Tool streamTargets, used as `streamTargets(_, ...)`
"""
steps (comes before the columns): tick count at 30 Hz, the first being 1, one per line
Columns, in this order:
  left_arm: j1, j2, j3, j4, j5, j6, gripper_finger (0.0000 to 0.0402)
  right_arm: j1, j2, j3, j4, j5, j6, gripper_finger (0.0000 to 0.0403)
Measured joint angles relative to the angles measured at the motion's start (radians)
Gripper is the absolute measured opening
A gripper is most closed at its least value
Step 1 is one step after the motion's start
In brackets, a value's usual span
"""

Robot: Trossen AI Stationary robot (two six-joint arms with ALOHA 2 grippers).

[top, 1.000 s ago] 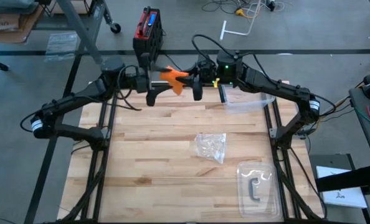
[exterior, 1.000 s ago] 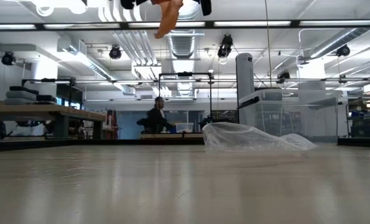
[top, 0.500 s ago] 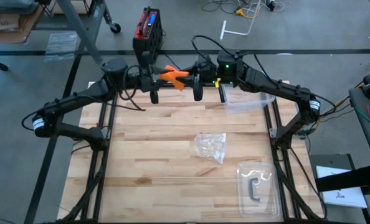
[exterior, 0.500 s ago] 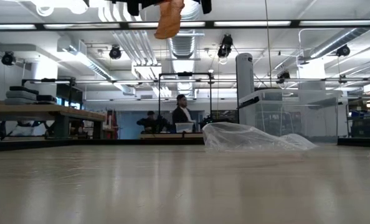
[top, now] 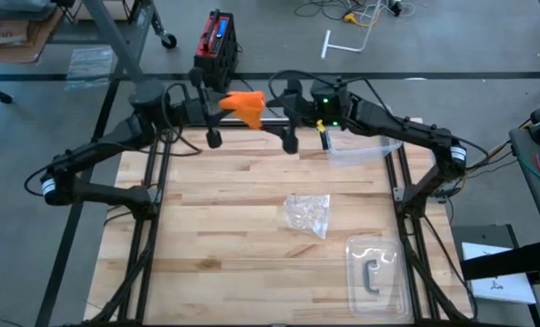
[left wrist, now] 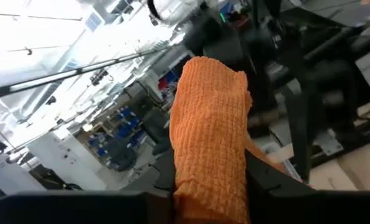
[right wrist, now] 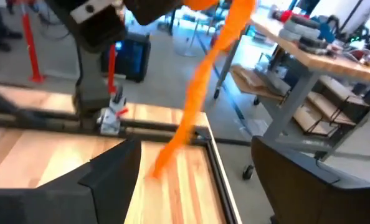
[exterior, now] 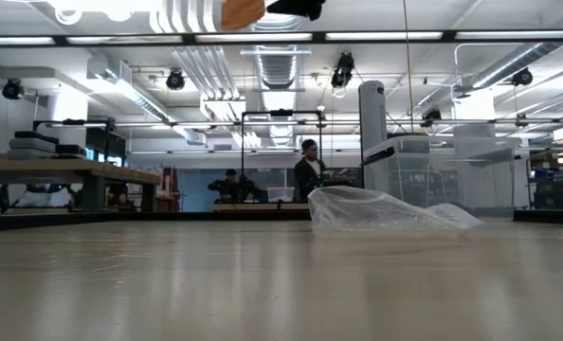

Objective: Roll bandage
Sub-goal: Roll the orange bandage

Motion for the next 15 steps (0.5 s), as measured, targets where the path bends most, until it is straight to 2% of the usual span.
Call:
streamTargets(3,0.0,0.007,0.01,-0.043,-0.001,-0.006,0.0082,0.003,0.01,0.001,0.088,-0.004,0.047,0.0291)
streamTargets(10,0.0,0.006,0.013,-0.045,0.0,-0.024,0.0084,0.001,0.015,0.001,0.163,0.0,0.086,0.0263)
streamTargets(15,-0.002,0.008,0.013,-0.05,0.075,-0.066,0.0083,0.003,0.056,0.002,0.241,-0.001,0.111,0.0212)
